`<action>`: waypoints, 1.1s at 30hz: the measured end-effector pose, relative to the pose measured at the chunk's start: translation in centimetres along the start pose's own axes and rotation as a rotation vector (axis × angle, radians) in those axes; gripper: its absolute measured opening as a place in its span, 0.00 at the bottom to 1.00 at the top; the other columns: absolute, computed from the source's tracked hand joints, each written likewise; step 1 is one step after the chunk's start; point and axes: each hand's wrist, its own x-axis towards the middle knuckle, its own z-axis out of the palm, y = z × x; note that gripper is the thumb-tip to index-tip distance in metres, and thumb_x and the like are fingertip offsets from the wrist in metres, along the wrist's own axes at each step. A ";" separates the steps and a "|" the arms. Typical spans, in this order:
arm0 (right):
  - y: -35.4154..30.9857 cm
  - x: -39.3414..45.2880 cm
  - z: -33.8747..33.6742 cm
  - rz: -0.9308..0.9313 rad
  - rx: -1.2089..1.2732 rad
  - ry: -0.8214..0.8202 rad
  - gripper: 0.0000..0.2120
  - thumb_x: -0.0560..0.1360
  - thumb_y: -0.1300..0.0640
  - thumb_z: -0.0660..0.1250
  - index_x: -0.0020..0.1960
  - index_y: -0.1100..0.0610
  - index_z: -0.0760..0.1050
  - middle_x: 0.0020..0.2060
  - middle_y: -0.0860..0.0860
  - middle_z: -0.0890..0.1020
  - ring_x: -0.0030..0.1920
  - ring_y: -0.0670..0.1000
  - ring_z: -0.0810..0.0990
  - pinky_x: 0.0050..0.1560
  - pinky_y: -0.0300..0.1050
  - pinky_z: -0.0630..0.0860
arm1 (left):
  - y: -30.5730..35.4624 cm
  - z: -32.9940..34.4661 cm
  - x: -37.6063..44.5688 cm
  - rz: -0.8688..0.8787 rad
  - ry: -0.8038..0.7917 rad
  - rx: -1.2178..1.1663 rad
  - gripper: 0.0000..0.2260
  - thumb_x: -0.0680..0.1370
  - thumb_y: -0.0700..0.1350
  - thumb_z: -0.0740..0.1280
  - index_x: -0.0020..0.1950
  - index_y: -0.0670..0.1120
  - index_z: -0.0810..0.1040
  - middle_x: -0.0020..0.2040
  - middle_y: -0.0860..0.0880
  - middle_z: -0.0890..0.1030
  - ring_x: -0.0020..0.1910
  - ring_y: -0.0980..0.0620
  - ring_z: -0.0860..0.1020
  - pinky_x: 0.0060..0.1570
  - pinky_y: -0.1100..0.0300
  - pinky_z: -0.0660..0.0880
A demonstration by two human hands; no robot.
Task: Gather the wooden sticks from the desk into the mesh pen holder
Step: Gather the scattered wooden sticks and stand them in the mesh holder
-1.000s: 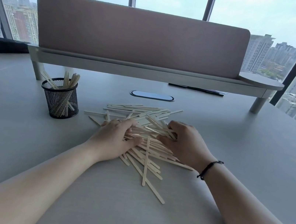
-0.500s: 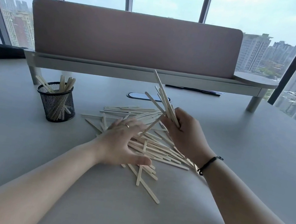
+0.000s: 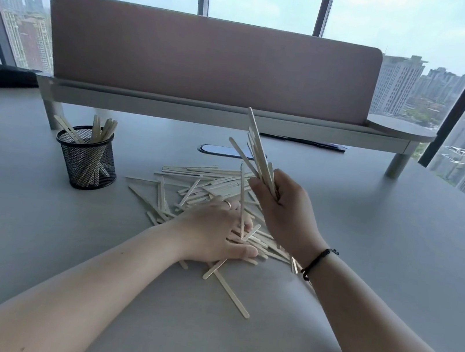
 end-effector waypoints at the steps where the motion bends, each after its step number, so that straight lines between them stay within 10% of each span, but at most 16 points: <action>1: 0.0 0.0 -0.1 0.003 0.004 0.016 0.22 0.78 0.47 0.67 0.34 0.56 0.62 0.25 0.48 0.66 0.29 0.50 0.63 0.31 0.48 0.62 | 0.1 -0.1 0.0 0.005 -0.001 0.015 0.24 0.75 0.70 0.64 0.63 0.57 0.75 0.66 0.54 0.74 0.68 0.53 0.68 0.65 0.53 0.69; 10: 0.0 0.0 0.1 0.032 0.031 0.047 0.21 0.79 0.47 0.66 0.33 0.53 0.60 0.25 0.46 0.66 0.28 0.48 0.62 0.30 0.45 0.61 | 0.2 0.5 -0.1 0.045 -0.044 0.092 0.30 0.78 0.68 0.58 0.74 0.51 0.66 0.71 0.48 0.72 0.72 0.47 0.68 0.69 0.48 0.69; 33: -0.7 0.0 0.0 0.066 0.235 0.134 0.17 0.82 0.50 0.62 0.36 0.52 0.63 0.27 0.49 0.66 0.28 0.49 0.63 0.30 0.44 0.61 | 0.2 1.4 0.2 -0.032 0.006 0.008 0.27 0.73 0.74 0.56 0.55 0.52 0.71 0.53 0.53 0.76 0.58 0.49 0.72 0.63 0.51 0.67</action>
